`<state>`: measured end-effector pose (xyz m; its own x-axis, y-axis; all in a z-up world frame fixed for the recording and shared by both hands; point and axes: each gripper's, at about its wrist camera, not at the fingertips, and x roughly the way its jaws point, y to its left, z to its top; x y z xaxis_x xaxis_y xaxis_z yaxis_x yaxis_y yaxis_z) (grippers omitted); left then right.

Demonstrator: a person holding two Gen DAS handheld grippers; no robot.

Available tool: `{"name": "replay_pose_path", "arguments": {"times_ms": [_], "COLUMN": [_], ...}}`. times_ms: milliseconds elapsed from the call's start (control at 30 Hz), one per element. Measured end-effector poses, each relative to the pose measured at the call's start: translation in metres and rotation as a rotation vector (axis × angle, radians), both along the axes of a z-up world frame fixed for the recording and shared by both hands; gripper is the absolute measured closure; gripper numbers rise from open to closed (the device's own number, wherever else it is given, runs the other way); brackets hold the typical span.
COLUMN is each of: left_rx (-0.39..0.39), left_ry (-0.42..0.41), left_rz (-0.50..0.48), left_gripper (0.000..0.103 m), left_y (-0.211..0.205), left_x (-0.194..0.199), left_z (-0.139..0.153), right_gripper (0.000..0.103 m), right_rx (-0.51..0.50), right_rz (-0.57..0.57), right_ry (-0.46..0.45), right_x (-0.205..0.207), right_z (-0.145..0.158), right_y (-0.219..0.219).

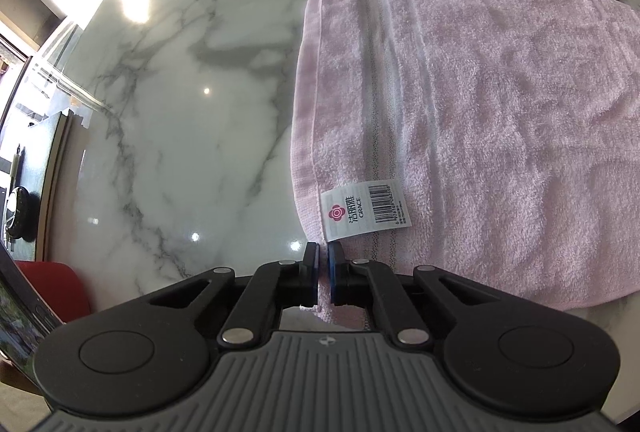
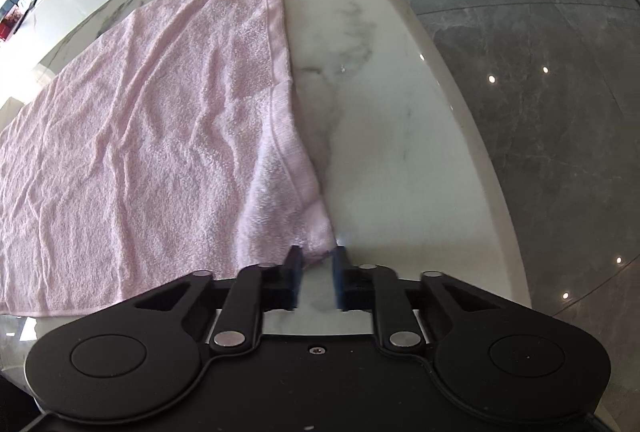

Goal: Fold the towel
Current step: 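Grasp the labelled towel edge with both grippers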

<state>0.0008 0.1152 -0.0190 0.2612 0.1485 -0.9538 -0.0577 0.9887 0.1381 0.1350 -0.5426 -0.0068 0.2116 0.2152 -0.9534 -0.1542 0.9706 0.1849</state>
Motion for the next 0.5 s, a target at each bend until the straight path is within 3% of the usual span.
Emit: {"name": "replay_pose_path", "arguments": {"times_ms": [233,500], "left_rx": [-0.019,-0.091], "left_ry": [-0.028,-0.097], "left_rz": [-0.007,-0.107], "left_gripper": [0.099,0.099], "left_y": [-0.001,-0.041], "left_x": [0.002,0.010], "left_z": [0.007,0.035], "right_gripper": [0.102,0.102], "right_rx": [0.006,0.028], "right_rz": [0.039,0.144], "right_ry": [-0.033,-0.060], "right_x": [-0.003,-0.001], "right_z": [0.016,0.042], "right_y": [0.008,0.046]}}
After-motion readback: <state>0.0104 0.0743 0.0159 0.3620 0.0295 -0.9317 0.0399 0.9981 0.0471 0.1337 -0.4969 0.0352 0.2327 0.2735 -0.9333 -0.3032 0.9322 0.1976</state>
